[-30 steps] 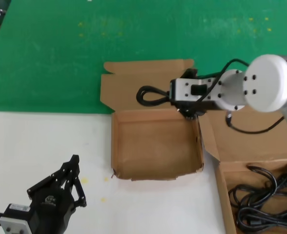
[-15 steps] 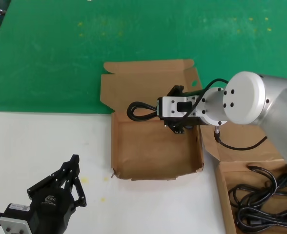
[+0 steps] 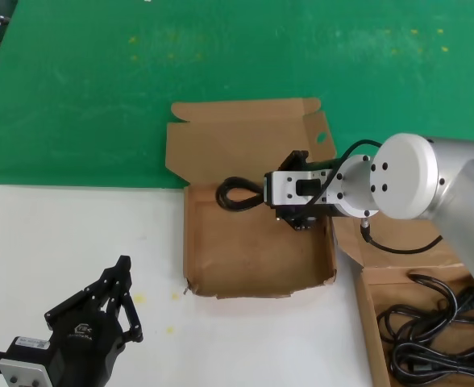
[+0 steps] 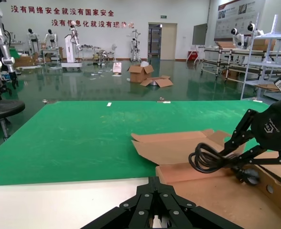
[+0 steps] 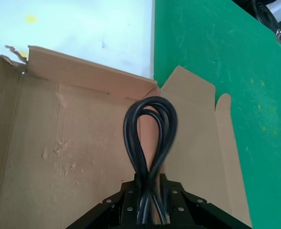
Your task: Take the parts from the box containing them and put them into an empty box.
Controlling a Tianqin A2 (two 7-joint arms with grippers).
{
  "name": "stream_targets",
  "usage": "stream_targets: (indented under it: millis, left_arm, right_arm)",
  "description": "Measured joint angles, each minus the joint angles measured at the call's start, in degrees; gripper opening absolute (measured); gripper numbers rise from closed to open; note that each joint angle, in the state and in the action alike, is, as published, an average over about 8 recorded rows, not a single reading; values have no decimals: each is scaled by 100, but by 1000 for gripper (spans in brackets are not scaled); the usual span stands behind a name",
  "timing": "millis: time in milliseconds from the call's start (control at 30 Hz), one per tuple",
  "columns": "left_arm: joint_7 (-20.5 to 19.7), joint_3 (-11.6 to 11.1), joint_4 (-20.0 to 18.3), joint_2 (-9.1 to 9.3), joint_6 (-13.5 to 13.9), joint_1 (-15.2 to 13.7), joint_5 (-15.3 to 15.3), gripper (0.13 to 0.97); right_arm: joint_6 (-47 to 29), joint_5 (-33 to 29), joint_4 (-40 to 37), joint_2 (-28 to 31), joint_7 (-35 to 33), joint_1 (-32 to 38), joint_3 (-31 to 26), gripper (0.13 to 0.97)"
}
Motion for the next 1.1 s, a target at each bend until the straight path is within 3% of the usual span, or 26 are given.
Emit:
stream_targets:
  millis: [400,533,833,1100]
  left_arm:
    - [0,0,0,0,0,0,0,132]
    - [0,0,0,0,0,0,0,132]
    - [0,0,0,0,0,0,0,132]
    - [0,0,0,0,0,0,0,132]
  right_arm:
    - [-53,-165,332,88,208,-134,130,336]
    - [-114,-196,711,210,369,-245,236,336]
    - [-435,-159,2707,964,1060,-1006,780,502]
    - [-251,46,4660,1536,1420,-2197,1436,710]
